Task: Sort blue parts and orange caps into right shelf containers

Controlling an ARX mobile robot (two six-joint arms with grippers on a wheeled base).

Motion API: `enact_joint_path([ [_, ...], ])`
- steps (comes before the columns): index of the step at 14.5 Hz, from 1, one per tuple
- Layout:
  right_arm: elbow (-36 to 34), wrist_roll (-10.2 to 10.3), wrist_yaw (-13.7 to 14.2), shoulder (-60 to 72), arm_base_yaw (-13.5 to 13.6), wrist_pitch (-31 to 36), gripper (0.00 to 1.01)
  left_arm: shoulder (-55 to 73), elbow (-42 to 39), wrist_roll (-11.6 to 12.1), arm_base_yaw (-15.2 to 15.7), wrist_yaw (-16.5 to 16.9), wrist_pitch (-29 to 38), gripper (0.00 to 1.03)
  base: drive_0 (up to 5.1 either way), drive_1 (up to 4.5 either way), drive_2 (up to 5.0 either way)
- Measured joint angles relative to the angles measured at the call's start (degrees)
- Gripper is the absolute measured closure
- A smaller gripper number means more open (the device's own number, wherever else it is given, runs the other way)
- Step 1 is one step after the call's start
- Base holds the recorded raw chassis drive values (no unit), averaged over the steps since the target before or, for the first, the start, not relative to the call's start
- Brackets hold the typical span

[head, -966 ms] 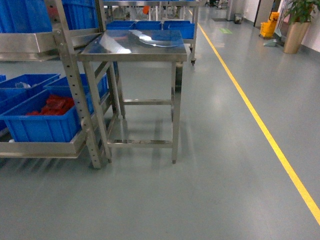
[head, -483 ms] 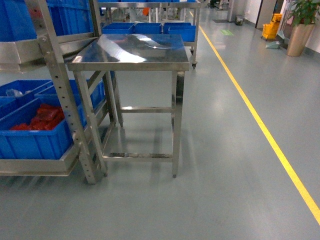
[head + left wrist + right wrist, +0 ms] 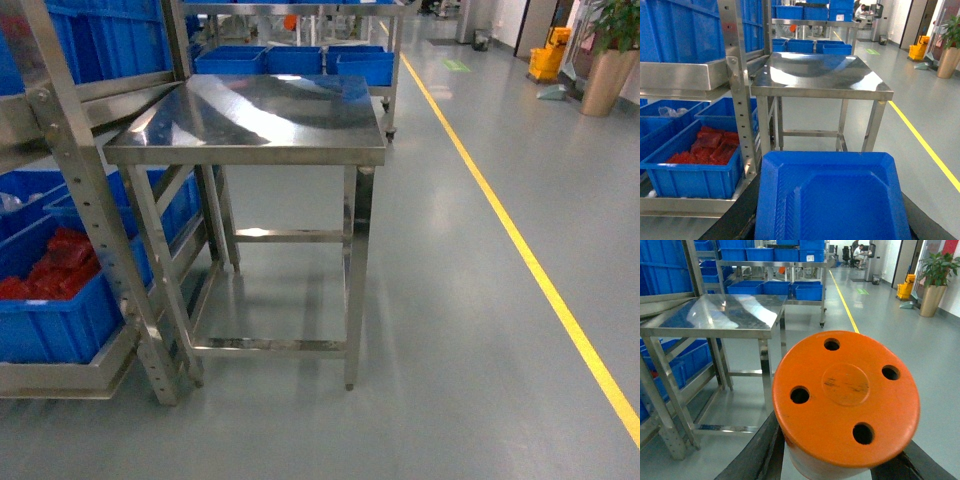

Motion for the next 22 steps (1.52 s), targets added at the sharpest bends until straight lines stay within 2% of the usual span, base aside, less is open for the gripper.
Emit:
enact_joint_path([
  [2,0.0,0.0,0.0,0.0,0.0,-0.2,0.6,0.0,0.0,0.0,0.0,0.0,0.0,0.6,0.0,3.39,-3.4],
  [5,0.0,0.0,0.0,0.0,0.0,-0.1,0.6,0.0,0.0,0.0,0.0,0.0,0.0,0.6,0.0,0.0,0.0],
  [22,0.0,0.0,0.1,0.0,0.0,0.0,0.6,0.0,0.0,0.0,0.0,0.0,0.1,0.6,-4.9,2.51,2.5],
])
